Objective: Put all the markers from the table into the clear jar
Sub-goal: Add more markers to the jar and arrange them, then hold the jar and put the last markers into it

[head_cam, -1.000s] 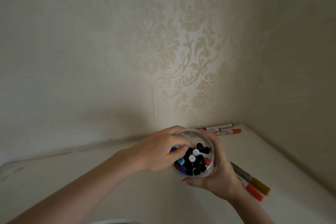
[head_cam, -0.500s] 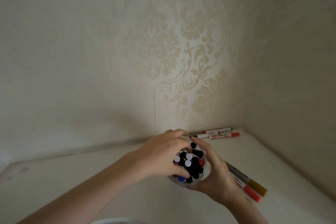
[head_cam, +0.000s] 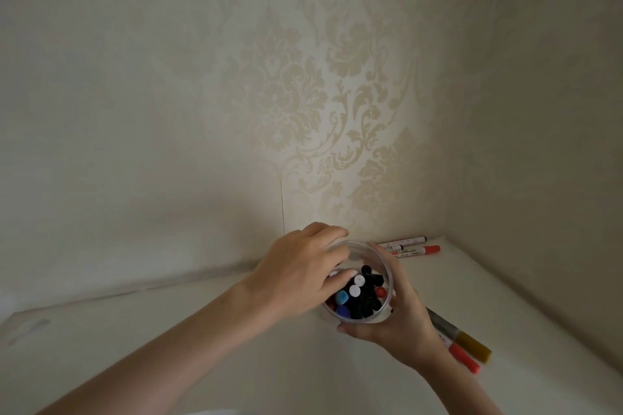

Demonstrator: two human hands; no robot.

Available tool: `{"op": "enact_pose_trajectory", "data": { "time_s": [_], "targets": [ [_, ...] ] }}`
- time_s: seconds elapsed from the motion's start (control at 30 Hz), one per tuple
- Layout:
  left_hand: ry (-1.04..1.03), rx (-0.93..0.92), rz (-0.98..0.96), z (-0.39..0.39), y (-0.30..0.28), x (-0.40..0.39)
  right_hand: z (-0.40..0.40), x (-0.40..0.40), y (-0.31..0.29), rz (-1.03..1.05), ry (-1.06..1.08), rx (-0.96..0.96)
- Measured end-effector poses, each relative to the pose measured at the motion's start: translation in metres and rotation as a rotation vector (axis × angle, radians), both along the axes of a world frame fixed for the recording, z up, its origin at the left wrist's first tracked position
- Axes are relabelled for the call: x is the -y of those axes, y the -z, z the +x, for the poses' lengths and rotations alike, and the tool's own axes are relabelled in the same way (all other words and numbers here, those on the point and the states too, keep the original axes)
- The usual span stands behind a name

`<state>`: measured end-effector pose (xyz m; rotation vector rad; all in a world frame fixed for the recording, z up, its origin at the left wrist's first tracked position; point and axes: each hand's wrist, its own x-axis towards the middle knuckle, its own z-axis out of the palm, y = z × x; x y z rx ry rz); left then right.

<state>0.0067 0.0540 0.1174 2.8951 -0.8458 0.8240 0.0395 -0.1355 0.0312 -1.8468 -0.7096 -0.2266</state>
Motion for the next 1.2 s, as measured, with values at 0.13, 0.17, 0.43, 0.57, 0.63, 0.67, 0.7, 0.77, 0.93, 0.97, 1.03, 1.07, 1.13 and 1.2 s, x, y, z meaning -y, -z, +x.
{"op": "enact_pose_trajectory", "data": {
  "time_s": [0.13,0.17,0.43,0.57,0.63,0.67,0.7,0.77,0.93,0.97,1.03,1.07,1.13,1.2],
  "targets": [
    [0.011,-0.205,0.043,0.000,-0.001,0.005,0.000,-0.005,-0.003,-0.051,-0.024,0.005],
    [-0.014,-0.233,0.075,0.002,-0.002,0.007,0.000,-0.005,-0.003,-0.058,-0.028,0.012],
    [0.002,-0.025,0.015,0.010,-0.001,-0.008,-0.001,-0.001,-0.004,-0.083,0.005,0.071],
    [-0.008,-0.102,-0.046,-0.001,-0.002,-0.007,-0.001,-0.004,-0.003,-0.112,-0.023,0.109],
    [-0.052,-0.215,-0.031,-0.005,-0.001,0.002,-0.001,-0.008,-0.003,-0.140,-0.049,0.134],
    [-0.060,-0.228,0.001,-0.006,0.000,0.006,-0.001,-0.010,-0.003,-0.144,-0.052,0.133],
    [-0.055,-0.224,0.038,-0.006,0.001,0.009,-0.002,-0.010,-0.003,-0.143,-0.049,0.130],
    [-0.042,-0.198,0.097,-0.004,0.002,0.011,-0.002,-0.010,-0.004,-0.132,-0.045,0.123],
    [-0.040,-0.167,0.008,0.002,0.003,0.024,-0.004,-0.007,-0.005,-0.100,-0.039,0.109],
    [-0.040,-0.125,-0.024,0.003,0.006,0.027,-0.003,-0.007,-0.005,-0.102,-0.036,0.104],
    [-0.079,-0.083,-0.057,0.004,0.009,0.033,-0.003,-0.008,-0.004,-0.105,-0.030,0.096],
    [-0.112,-0.102,-0.070,0.004,0.008,0.035,-0.003,-0.008,-0.004,-0.105,-0.028,0.096],
    [-0.164,-0.170,-0.093,0.004,0.006,0.036,-0.002,-0.007,-0.002,-0.103,-0.024,0.098],
    [-0.184,-0.212,-0.144,0.003,0.005,0.037,-0.002,-0.007,-0.002,-0.105,-0.031,0.107]
  ]
}}
